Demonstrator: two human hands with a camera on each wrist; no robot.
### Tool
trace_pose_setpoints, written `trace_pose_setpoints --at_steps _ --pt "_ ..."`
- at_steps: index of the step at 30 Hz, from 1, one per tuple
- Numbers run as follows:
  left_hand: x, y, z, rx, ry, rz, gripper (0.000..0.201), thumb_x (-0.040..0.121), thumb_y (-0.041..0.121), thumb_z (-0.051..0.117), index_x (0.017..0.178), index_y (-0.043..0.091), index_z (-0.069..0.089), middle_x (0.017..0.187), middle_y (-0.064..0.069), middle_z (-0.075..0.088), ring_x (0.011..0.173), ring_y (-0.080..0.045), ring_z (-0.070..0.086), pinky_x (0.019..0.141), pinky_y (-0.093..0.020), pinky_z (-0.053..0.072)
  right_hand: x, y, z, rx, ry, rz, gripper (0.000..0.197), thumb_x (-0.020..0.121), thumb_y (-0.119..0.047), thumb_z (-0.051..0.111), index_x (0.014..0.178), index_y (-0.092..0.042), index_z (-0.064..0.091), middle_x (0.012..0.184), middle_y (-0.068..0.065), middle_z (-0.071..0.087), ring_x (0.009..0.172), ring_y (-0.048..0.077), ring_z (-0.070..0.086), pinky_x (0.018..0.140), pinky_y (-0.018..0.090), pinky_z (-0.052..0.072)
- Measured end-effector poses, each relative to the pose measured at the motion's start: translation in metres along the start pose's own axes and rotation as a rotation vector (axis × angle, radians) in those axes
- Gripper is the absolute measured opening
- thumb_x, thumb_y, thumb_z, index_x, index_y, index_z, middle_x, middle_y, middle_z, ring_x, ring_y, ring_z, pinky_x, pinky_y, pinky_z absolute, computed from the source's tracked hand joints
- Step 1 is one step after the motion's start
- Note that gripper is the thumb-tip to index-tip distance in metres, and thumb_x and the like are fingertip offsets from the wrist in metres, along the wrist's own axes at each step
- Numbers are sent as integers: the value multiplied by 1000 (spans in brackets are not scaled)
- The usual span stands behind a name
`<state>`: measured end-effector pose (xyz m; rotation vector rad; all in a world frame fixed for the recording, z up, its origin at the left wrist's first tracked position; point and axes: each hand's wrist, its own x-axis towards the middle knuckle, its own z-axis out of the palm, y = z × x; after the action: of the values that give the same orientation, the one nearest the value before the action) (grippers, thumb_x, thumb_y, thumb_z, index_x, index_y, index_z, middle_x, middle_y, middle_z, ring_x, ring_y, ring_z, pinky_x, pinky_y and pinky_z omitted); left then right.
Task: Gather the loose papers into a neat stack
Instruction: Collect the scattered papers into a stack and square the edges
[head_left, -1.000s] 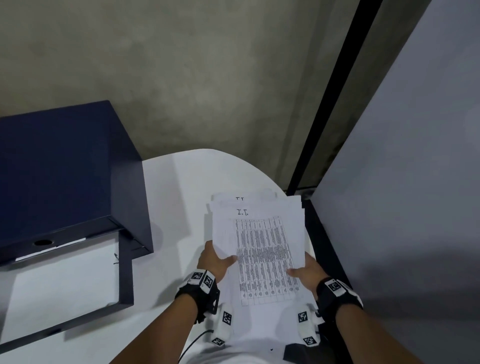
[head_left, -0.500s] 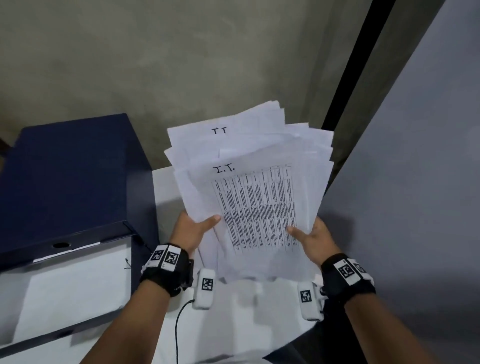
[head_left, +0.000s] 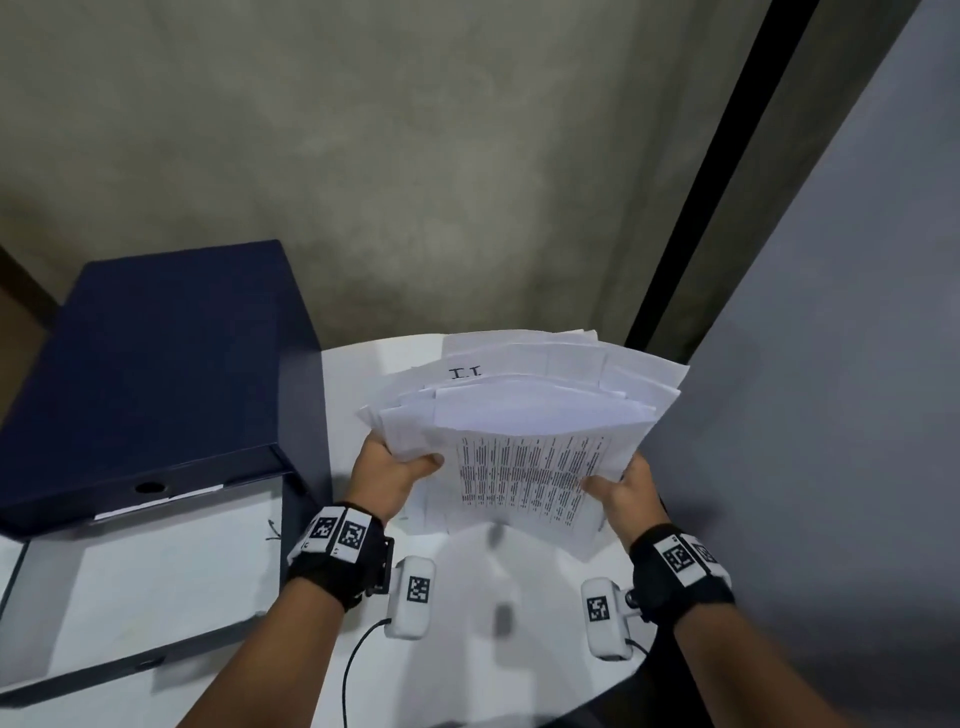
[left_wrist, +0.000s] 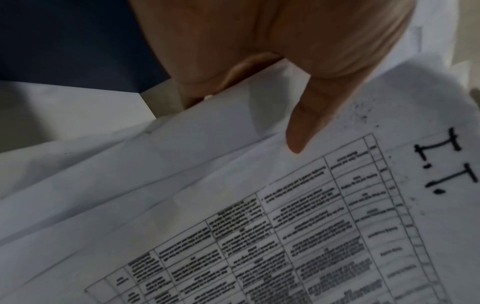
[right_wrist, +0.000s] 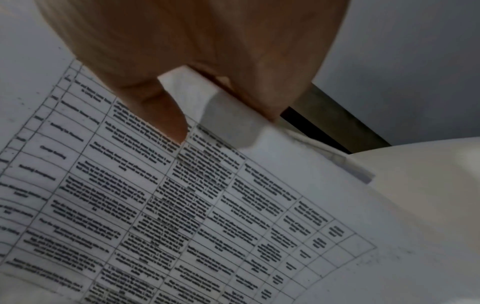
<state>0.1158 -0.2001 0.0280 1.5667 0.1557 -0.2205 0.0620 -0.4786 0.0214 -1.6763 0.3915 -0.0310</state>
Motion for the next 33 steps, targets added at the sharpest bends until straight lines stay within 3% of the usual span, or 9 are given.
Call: trace_pose_setpoints --at_steps 6,9,12,15,18,22,25,30,33 --pt "0 -2 4 14 -48 -27 52 71 -19 68 119 -5 52 113 -21 68 105 -33 66 97 -52 49 -4 -4 1 106 -16 -15 82 59 7 55 135 -19 38 121 14 62 112 26 62 94 45 52" --pt "1 2 6 -30 -9 33 58 70 -21 68 121 1 55 113 -15 68 104 -27 65 87 -37 55 -4 -7 3 178 2 -25 84 56 8 53 133 -22 40 117 10 62 108 24 62 88 41 53" --pt "-4 10 10 -33 -39 59 52 68 -18 70 113 7 61 104 -8 70 97 -21 65 79 -24 57 -1 -2 7 142 0 -3 74 57 6 56 128 -14 50 115 12 67 112 32 63 98 52 49" --pt "-2 4 12 28 -21 51 38 76 9 77 111 4 65 105 -8 73 98 -21 68 93 -38 53 2 -1 11 14 34 -46 51 81 -2 64 129 -16 51 121 3 67 117 22 62 106 52 44" --pt "1 4 13 67 67 8 61 71 49 78 111 5 63 100 1 73 93 -13 70 96 -39 51 2 -10 17 -36 69 -122 42 92 -6 60 132 -13 49 127 1 64 120 16 59 109 43 43" --pt "-7 18 15 8 83 69 50 72 26 80 108 -3 62 96 -7 74 91 -19 71 91 -41 53 1 -12 15 94 106 -99 48 87 6 61 131 -11 47 123 7 65 117 23 61 103 43 46" --pt "-6 15 10 -40 35 107 52 64 -15 62 113 3 55 94 -7 70 93 -27 67 81 -39 54 0 -3 10 126 98 -54 59 70 6 61 126 -2 47 116 18 66 112 33 63 100 52 49" --pt "-9 26 10 -152 -23 201 58 48 -8 42 97 22 49 91 2 62 76 -8 58 51 -16 43 0 -11 10 146 122 -210 60 62 6 58 122 8 51 115 21 66 107 30 64 95 48 52" --pt "-8 25 11 -145 -57 220 65 43 -12 40 100 18 49 93 0 61 81 -10 60 59 -21 48 -2 -14 13 203 84 -170 75 57 7 52 131 -1 40 110 14 62 102 21 64 91 45 53"
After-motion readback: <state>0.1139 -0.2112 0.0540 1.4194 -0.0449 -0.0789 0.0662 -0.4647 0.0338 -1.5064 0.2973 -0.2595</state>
